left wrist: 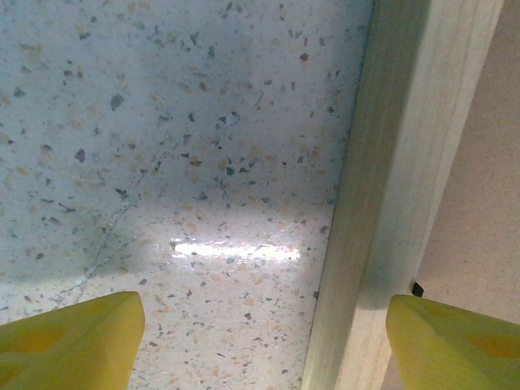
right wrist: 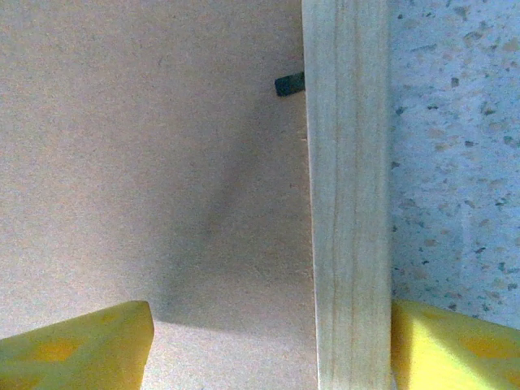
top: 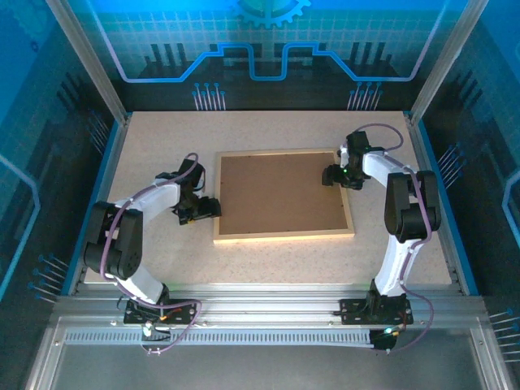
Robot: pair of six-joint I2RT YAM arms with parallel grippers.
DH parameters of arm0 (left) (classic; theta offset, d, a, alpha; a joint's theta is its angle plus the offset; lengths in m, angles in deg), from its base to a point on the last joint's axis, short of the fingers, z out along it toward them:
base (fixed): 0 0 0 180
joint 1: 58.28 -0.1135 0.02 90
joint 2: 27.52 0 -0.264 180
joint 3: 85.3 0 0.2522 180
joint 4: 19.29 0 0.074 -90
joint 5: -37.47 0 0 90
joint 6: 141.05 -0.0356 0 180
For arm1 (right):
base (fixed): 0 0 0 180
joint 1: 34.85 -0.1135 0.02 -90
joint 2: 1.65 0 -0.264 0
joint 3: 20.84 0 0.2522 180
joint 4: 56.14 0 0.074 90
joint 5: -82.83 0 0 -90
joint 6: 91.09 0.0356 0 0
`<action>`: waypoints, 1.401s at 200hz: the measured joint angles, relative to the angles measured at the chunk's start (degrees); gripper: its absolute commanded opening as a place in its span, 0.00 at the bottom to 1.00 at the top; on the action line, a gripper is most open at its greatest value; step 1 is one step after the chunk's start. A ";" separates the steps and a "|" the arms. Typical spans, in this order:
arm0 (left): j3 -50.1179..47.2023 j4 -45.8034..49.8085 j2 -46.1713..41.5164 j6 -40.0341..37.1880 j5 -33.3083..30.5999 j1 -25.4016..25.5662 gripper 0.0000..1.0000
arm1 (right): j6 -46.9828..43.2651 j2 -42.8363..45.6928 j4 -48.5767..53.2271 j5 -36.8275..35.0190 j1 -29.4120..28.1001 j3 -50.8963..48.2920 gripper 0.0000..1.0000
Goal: Put the photo into the frame
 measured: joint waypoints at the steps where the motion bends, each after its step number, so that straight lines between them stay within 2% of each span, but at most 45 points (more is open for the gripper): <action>1: -0.02 -0.07 0.00 0.04 0.02 0.00 0.79 | 0.00 0.00 0.00 0.00 0.00 0.00 0.75; 144: 0.13 -2.25 1.77 0.85 0.39 1.68 0.79 | 0.00 0.00 -0.02 0.02 0.00 0.00 0.75; 206: 1.55 -3.04 5.22 1.75 2.10 2.60 0.77 | -0.02 -0.02 -0.02 0.00 0.00 0.00 0.75; 280: 3.23 -1.29 5.07 2.34 1.05 3.48 0.79 | -0.02 -0.33 0.11 -0.85 0.07 0.66 0.75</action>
